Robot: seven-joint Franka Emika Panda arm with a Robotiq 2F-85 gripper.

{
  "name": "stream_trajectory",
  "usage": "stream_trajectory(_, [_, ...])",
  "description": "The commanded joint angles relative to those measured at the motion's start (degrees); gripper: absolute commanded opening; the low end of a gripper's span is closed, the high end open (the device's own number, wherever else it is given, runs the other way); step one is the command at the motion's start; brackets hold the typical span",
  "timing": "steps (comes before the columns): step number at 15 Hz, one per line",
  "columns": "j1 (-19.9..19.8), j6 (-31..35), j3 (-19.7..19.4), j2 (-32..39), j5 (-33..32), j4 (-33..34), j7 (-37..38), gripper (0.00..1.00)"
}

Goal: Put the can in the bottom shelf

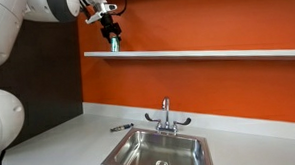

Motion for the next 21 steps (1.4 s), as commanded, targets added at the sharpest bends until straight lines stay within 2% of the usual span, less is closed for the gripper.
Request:
stream_trajectory(1, [0.06, -3.13, -0.44, 2.85, -0.10, 4.86, -1.42, 1.00])
stream_trajectory(9, [0.50, -2.29, 0.02, 1.47, 0.43, 3.26, -1.82, 1.00])
stream_trajectory(21, [1.44, -0.04, 0.71, -5.85, 1.50, -6.09, -0.53, 1.00])
